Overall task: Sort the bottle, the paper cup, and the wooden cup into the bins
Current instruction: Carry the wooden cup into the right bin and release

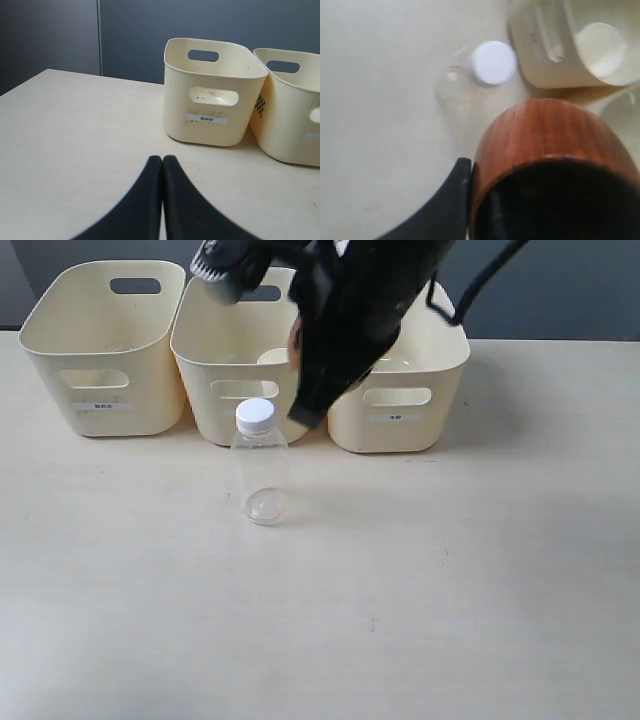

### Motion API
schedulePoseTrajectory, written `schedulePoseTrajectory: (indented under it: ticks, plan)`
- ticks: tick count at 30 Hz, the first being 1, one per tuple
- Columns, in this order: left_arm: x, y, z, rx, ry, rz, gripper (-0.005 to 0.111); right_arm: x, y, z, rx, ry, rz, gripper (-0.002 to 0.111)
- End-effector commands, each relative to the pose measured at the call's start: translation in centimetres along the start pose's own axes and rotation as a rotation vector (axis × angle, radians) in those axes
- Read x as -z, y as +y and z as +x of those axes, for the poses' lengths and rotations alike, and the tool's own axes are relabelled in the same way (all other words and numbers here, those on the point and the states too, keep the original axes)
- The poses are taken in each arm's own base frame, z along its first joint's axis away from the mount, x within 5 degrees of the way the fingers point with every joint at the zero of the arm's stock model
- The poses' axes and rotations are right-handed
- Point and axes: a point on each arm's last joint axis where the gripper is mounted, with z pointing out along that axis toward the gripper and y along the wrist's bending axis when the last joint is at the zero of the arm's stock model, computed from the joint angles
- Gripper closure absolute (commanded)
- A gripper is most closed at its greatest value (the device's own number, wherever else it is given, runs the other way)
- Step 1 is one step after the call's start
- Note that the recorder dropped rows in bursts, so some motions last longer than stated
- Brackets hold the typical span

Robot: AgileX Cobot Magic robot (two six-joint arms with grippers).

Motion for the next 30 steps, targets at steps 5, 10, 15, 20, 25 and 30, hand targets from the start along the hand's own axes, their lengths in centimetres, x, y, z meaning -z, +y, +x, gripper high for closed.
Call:
schedulePoseTrajectory:
  ticks: [5, 10, 15, 20, 25, 30]
  plan:
    - [0.0, 0.0, 0.0, 0.0, -0.008, 0.004, 0.107, -0.7, -8.6, 3.0, -0.259, -0.181, 0.199, 0.109]
    - [0.0, 0.0, 0.0, 0.0, -0.008, 0.004, 0.107, -3.6, -12.4, 4.1, -0.33, -0.167, 0.238, 0.109]
    - [0.0, 0.0, 0.0, 0.0, -0.008, 0.004, 0.107, -8.0, -15.1, 4.0, -0.384, -0.142, 0.214, 0.109]
    - [0.0, 0.0, 0.0, 0.0, -0.008, 0.004, 0.107, -12.4, -16.5, 3.7, -0.417, -0.08, 0.129, 0.109]
    - [0.0, 0.0, 0.0, 0.0, -0.008, 0.004, 0.107, -15.4, -17.2, 3.9, -0.431, -0.001, 0.058, 0.109]
    - [0.0, 0.0, 0.0, 0.0, -0.008, 0.004, 0.107, -17.0, -17.4, 4.4, -0.479, 0.025, -0.004, 0.109]
